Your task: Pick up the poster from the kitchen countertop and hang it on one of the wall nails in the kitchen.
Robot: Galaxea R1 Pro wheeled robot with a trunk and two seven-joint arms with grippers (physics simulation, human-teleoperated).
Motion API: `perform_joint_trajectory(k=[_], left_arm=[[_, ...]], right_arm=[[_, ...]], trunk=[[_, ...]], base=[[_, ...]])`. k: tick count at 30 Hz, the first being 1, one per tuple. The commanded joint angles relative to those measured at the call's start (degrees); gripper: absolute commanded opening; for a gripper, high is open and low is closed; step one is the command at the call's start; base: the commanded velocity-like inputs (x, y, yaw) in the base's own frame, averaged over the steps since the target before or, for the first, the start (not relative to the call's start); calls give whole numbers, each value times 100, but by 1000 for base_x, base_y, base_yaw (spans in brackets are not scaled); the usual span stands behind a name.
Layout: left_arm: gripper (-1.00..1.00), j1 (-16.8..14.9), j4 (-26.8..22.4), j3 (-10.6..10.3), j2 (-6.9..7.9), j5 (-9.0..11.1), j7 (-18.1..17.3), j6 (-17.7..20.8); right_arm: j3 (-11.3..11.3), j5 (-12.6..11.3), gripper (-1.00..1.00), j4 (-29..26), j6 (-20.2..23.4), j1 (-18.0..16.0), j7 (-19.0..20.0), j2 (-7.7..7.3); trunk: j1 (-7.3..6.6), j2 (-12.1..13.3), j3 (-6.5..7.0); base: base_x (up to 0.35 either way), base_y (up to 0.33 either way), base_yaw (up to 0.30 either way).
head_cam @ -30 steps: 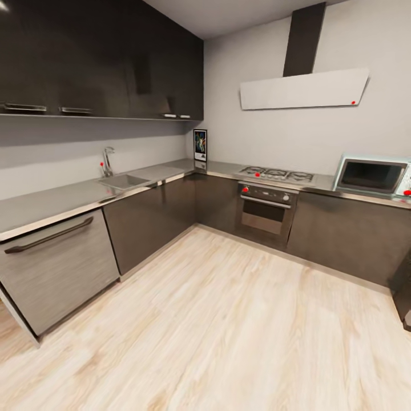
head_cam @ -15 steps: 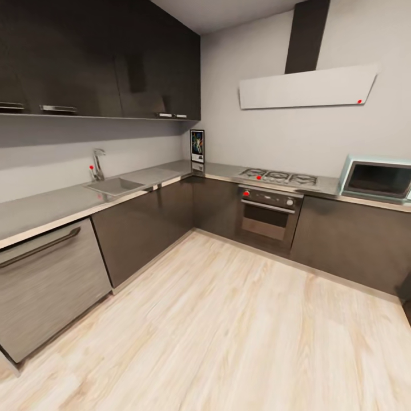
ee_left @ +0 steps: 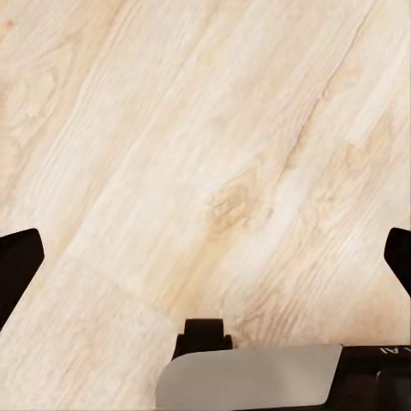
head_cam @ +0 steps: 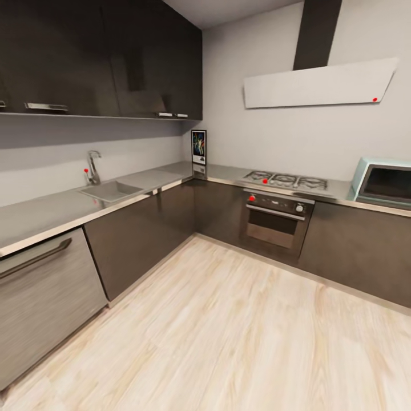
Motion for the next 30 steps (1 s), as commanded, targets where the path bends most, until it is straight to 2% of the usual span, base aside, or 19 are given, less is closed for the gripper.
perform_joint_trajectory(k=[1,9,30], left_arm=[[100,2,-5,6,0,-3,-3,-10],[100,2,-5,5,1,-4,-3,-10],[100,2,-10,4,61,-1,-3,-10]], right_arm=[[3,1,100,4,-16,-3,-1,-1],[3,3,100,4,-19,-3,-1,0],[3,1,100,4,-19,-3,-1,0]], trunk=[[4,-2,-4],[4,-2,-4],[4,-2,-4]], base=[[335,75,0],[335,75,-90],[335,75,-197]])
